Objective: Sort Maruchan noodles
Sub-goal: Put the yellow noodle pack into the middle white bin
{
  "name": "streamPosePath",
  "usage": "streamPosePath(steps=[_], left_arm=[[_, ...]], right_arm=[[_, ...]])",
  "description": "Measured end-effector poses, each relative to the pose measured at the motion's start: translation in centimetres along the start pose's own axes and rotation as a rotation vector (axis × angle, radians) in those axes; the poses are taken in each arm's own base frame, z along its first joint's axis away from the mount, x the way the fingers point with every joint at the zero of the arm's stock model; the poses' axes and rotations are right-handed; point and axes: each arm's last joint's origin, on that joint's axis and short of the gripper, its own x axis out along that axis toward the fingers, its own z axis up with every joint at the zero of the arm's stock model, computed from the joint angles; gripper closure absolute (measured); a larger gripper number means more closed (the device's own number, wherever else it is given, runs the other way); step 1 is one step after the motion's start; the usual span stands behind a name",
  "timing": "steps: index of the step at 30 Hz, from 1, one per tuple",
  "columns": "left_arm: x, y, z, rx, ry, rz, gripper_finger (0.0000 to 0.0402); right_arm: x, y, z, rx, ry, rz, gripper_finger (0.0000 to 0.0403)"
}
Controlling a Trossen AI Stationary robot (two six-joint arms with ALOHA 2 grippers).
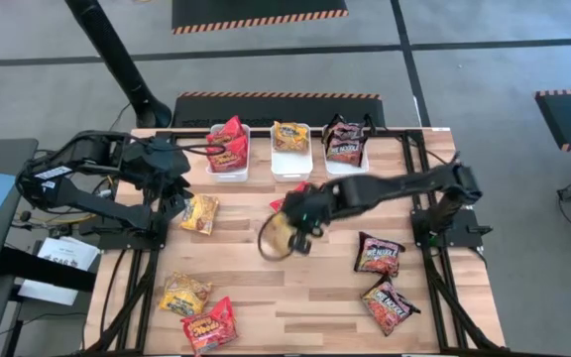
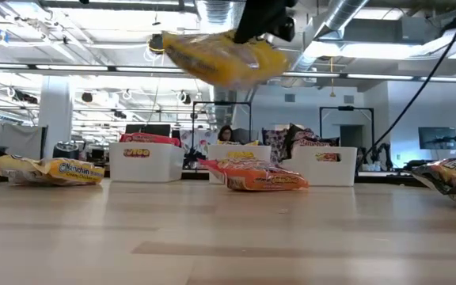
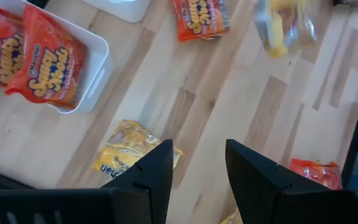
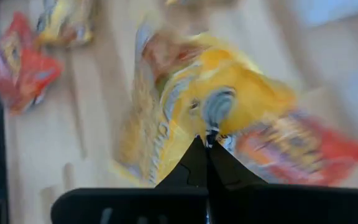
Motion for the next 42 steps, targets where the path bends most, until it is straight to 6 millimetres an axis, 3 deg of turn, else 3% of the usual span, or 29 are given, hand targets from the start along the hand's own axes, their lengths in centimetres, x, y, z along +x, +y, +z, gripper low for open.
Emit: streamPosePath(steps=[6, 11, 21, 29, 42], left_arm=[[0.0, 0.0, 0.0, 0.008, 0.006, 0.003, 0.0269], [0.0, 0.0, 0.0, 0.008, 0.005, 0.003, 0.0269], [0.0, 0.2, 0.0, 0.024, -0.019, 0.052, 0.0269], [0.0, 0.3, 0.1, 0.089, -0.031, 0.088, 0.0269], [0.0, 0.5, 0.3, 0.236, -0.06, 0.187, 0.0269]], right_arm=[[-3.2, -5.6, 2.1, -0.005, -0.1, -0.118, 0.04], [-4.4, -10.3, 3.3, -0.07, -0.142, -0.241, 0.04], [-2.6, -18.3, 4.8, -0.214, -0.107, -0.495, 0.0399], [0.0, -21.2, 5.4, -0.431, -0.041, -0.552, 0.0399], [4.2, -23.0, 5.2, -0.718, 0.115, -0.585, 0.0399]])
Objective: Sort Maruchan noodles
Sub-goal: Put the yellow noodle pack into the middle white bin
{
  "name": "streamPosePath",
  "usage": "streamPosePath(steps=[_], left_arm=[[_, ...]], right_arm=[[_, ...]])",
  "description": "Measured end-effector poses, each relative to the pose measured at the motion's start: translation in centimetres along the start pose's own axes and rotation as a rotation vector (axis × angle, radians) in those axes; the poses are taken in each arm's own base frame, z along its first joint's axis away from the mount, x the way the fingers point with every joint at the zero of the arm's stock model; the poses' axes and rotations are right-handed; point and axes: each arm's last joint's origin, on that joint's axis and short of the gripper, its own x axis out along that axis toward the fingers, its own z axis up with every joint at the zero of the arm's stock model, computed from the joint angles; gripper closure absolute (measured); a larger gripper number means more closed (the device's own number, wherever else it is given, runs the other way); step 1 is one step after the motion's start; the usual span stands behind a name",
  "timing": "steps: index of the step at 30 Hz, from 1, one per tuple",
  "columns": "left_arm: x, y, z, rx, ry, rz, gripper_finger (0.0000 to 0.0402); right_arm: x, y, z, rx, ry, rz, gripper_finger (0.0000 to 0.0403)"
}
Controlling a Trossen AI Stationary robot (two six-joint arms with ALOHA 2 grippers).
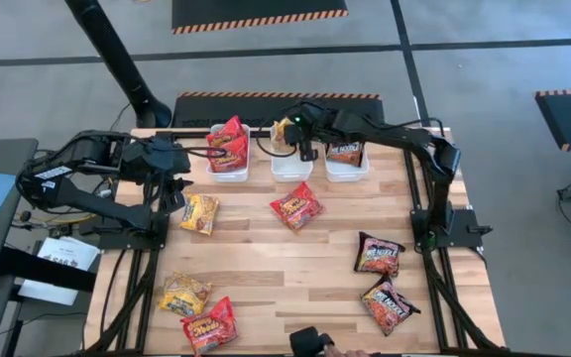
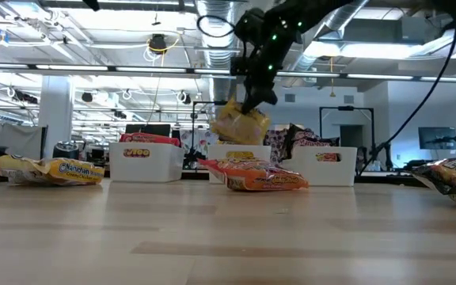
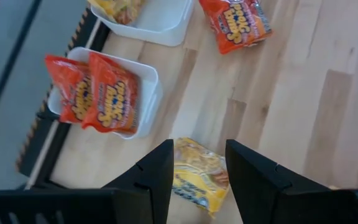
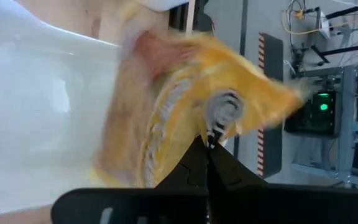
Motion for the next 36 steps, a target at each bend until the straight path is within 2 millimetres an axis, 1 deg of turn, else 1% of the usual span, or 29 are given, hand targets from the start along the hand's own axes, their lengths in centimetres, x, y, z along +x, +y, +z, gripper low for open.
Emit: streamPosePath(steps=[5, 8, 15, 21, 30, 36], left_arm=[[0.0, 0.0, 0.2, 0.052, -0.025, 0.01, 0.0269], [0.0, 0.0, 0.5, 0.061, -0.048, 0.009, 0.0269], [0.0, -0.1, 0.6, 0.051, -0.058, 0.002, 0.0269], [0.0, -0.1, 0.6, -0.006, -0.057, 0.0, 0.0269], [0.0, -0.1, 0.6, -0.015, -0.057, 0.0, 0.0269], [0.0, -0.1, 0.6, -0.018, -0.057, 0.0, 0.0269]], right_arm=[[1.3, 0.2, 0.4, -0.03, 0.021, 0.012, 0.0399], [1.9, 0.7, 0.4, -0.069, 0.052, 0.048, 0.0399], [1.8, 0.7, 0.3, -0.075, 0.055, 0.062, 0.0395], [1.8, 0.8, 0.3, -0.075, 0.055, 0.065, 0.0373], [1.8, 0.8, 0.3, -0.074, 0.05, 0.07, 0.0349], [1.8, 0.7, 0.2, -0.031, 0.054, 0.069, 0.0329]])
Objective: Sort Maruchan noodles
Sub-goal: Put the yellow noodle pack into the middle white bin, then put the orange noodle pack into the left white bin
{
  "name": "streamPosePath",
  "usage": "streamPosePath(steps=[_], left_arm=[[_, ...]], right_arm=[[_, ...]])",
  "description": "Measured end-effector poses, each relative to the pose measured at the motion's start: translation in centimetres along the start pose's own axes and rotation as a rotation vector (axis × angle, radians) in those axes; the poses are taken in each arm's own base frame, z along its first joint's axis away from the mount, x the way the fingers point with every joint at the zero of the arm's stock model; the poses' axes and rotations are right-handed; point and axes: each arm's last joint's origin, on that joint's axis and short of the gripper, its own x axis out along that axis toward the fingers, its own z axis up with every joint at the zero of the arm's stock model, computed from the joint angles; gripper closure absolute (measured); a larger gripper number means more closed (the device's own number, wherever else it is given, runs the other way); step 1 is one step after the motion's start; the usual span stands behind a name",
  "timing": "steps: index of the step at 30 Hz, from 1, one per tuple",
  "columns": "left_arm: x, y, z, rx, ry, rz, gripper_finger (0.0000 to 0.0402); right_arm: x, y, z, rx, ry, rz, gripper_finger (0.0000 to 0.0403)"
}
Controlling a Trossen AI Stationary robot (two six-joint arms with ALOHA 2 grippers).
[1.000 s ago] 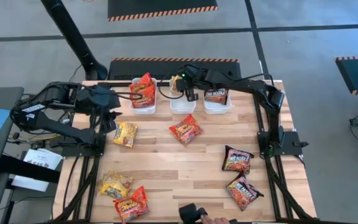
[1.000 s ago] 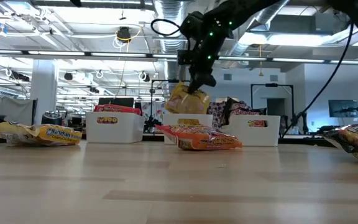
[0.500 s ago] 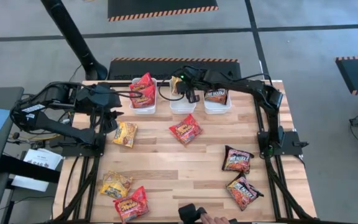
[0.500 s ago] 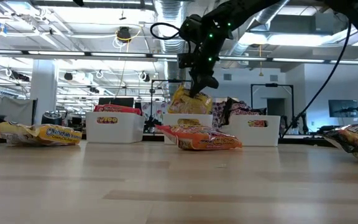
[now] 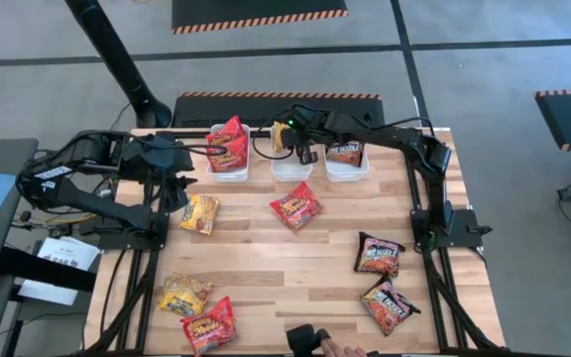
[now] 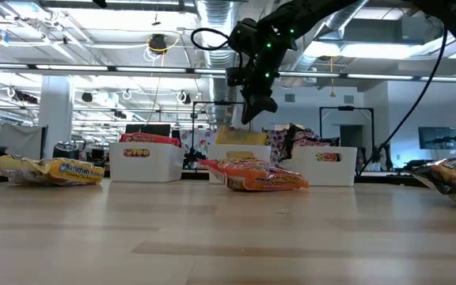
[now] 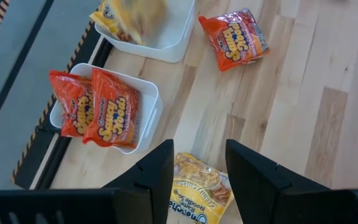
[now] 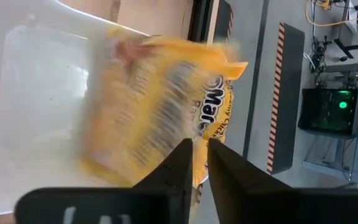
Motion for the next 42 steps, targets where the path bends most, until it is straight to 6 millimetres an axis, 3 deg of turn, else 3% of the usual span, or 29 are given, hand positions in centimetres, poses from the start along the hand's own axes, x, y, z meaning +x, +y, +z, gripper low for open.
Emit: streamPosePath(steps=[9, 13, 22, 29, 34, 42], left_arm=[[0.0, 0.0, 0.0, 0.001, 0.001, -0.002, 0.0269], [0.0, 0.0, 0.0, -0.006, 0.001, -0.001, 0.0269], [0.0, 0.0, 0.0, -0.076, 0.002, 0.0, 0.0269], [0.5, -0.1, -0.3, -0.19, 0.078, 0.02, 0.0261], [2.2, -0.7, -1.0, -0.286, 0.203, 0.046, 0.0235], [4.3, -1.8, -1.4, -0.301, 0.309, -0.075, 0.0221]], right_arm=[[0.0, -0.1, 0.0, 0.003, 0.016, -0.021, 0.0299], [-1.1, -0.4, 0.4, 0.001, 0.066, -0.103, 0.0299], [-5.2, -2.4, 2.3, 0.129, 0.013, -0.172, 0.0298], [-8.2, -4.5, 2.6, 0.233, -0.015, -0.195, 0.0298], [-11.6, -7.0, 2.2, 0.288, -0.007, -0.279, 0.0298], [-17.8, -10.3, 1.1, 0.351, -0.048, -0.496, 0.0298]])
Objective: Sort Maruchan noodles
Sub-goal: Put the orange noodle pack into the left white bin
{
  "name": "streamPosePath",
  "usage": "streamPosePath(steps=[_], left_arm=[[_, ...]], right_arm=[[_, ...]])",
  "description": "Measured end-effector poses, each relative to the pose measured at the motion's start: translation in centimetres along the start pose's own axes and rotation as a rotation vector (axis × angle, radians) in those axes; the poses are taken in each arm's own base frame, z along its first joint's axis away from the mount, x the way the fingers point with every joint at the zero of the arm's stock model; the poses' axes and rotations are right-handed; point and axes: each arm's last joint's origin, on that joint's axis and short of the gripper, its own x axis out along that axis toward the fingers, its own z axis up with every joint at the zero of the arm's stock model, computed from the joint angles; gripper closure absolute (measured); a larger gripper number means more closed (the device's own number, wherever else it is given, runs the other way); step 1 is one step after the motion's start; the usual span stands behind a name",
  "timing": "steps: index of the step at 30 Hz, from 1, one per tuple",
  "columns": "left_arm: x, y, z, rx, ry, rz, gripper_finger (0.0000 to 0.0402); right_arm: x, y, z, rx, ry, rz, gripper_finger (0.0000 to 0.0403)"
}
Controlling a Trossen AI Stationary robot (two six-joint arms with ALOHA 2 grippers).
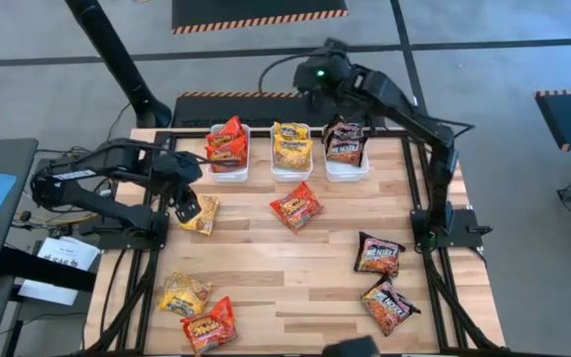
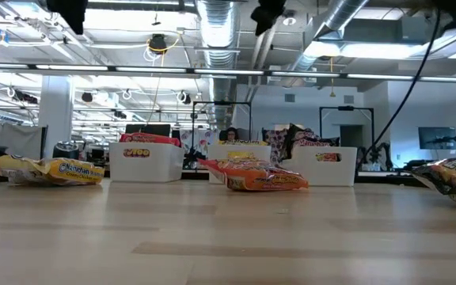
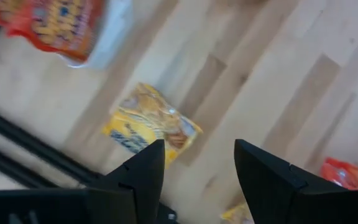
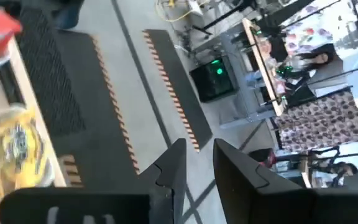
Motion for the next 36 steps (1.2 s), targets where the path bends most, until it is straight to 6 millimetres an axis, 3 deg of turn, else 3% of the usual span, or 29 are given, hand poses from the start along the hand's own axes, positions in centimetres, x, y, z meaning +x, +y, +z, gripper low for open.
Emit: streamPosePath(steps=[6, 15, 26, 36], left_arm=[[0.9, -0.3, -0.2, -0.03, 0.047, -0.061, 0.0221], [3.2, -1.7, 0.0, -0.047, 0.072, -0.244, 0.0221], [6.1, -3.8, -1.7, -0.091, 0.2, -0.381, 0.0221], [10.0, -6.8, -4.8, -0.13, 0.28, -0.505, 0.0221]], right_arm=[[-4.4, -3.5, -1.0, 0.106, -0.016, -0.106, 0.0298], [-11.2, -5.4, -2.8, 0.311, -0.103, -0.045, 0.0298], [-16.4, -2.9, -5.0, 0.313, -0.043, 0.156, 0.0298], [-18.3, -0.6, -5.4, 0.263, -0.006, 0.357, 0.0298]])
